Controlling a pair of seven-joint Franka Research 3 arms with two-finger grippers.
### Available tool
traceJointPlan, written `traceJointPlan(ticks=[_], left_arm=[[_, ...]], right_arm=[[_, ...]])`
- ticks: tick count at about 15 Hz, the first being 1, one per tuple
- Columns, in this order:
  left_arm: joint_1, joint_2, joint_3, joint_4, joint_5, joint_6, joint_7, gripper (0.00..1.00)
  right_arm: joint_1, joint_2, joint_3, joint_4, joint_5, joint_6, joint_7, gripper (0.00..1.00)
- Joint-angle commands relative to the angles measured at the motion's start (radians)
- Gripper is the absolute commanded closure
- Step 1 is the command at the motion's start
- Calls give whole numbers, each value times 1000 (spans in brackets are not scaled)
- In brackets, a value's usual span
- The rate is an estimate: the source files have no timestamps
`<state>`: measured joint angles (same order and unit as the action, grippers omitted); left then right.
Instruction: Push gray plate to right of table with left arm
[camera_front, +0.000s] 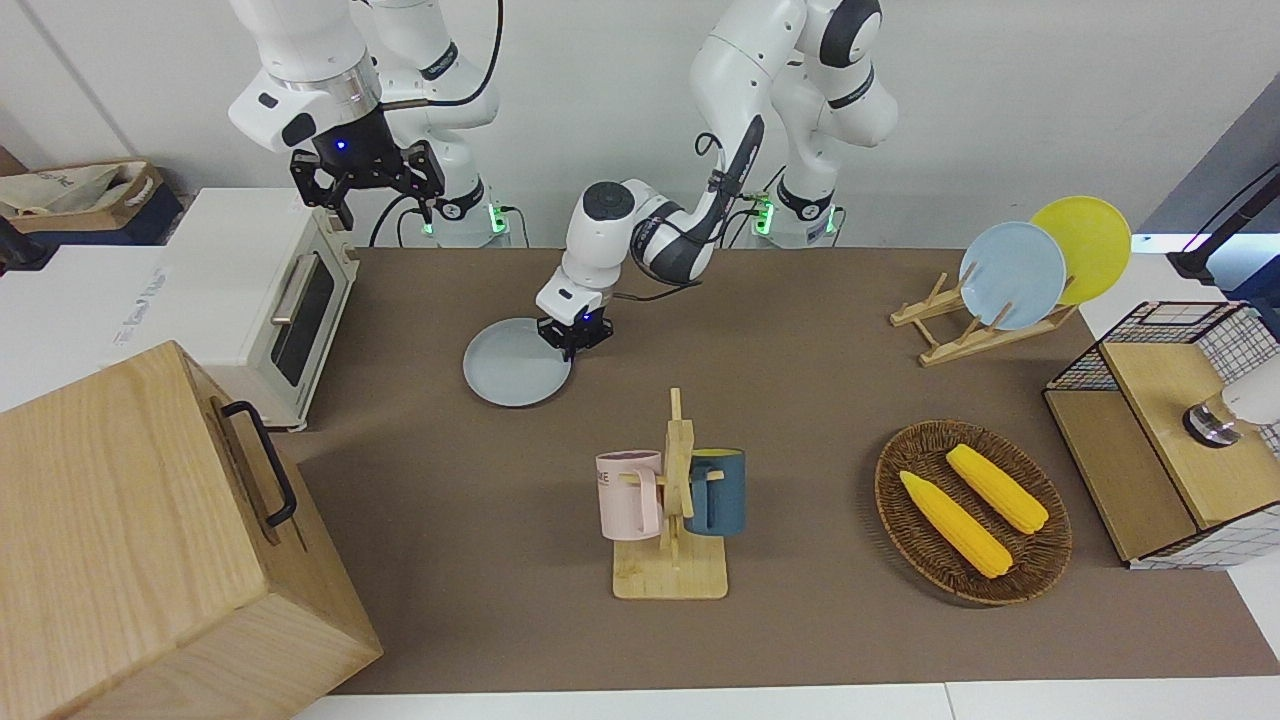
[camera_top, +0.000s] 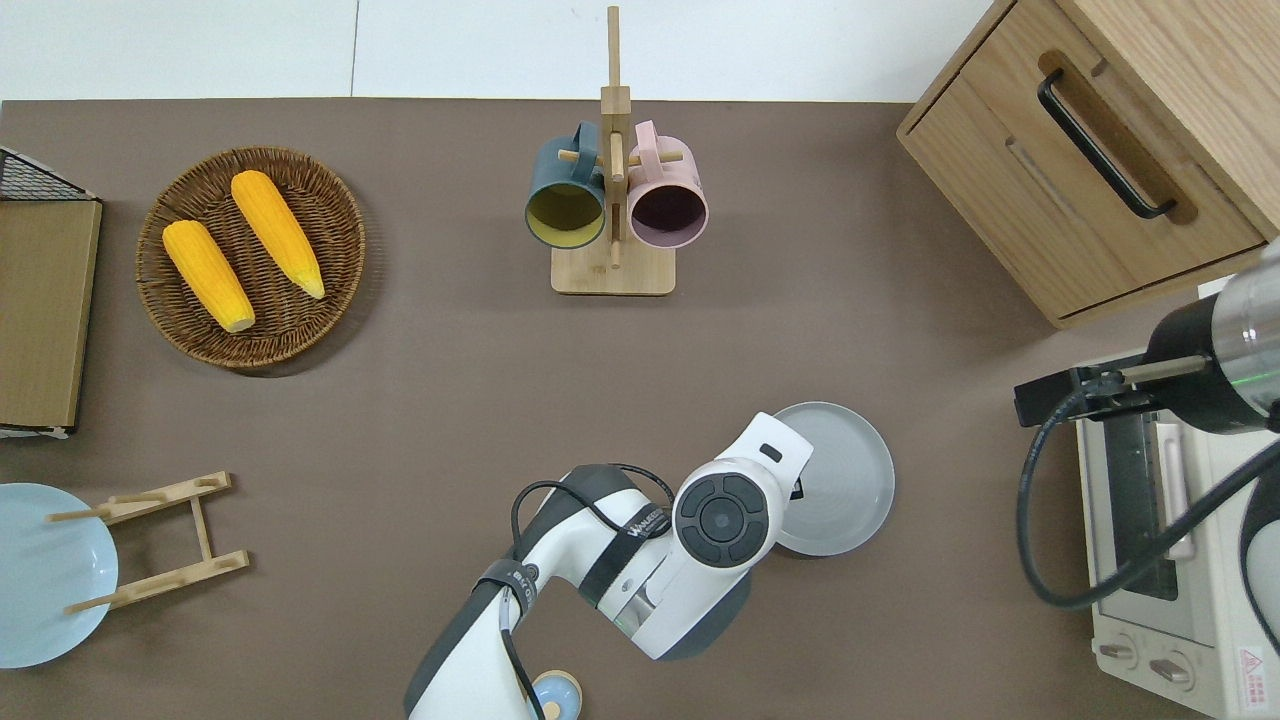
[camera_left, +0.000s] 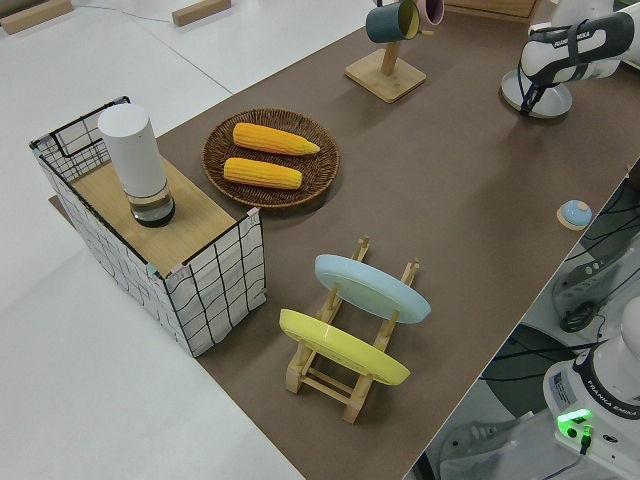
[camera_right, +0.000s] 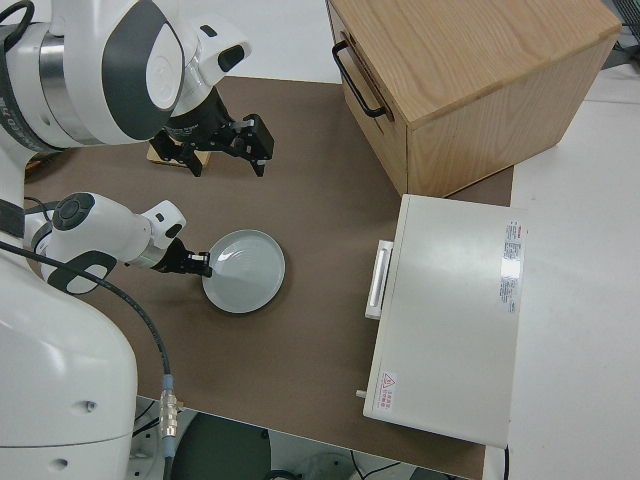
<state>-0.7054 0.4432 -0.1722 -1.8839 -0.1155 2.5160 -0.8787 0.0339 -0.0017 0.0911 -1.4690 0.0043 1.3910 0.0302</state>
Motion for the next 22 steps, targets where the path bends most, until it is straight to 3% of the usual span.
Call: traceJointPlan(ticks=[1, 4, 6, 13, 22], left_arm=[[-23, 65, 13, 37, 13, 10, -23, 138], [-12, 45, 16, 31, 13, 1, -17, 17], [-9, 19, 19, 20, 13, -5, -11, 15], [95, -179, 17, -168, -6, -37, 125, 15], [337, -369, 20, -169, -6, -416, 417, 11]], right_arm=[[-11, -8, 6, -1, 8, -12, -3, 17], [-11, -8, 6, -1, 8, -12, -3, 17], [-11, -8, 4, -1, 8, -12, -1, 17], [-11, -8, 6, -1, 8, -12, -1, 17], [-11, -8, 6, -1, 8, -12, -3, 17]])
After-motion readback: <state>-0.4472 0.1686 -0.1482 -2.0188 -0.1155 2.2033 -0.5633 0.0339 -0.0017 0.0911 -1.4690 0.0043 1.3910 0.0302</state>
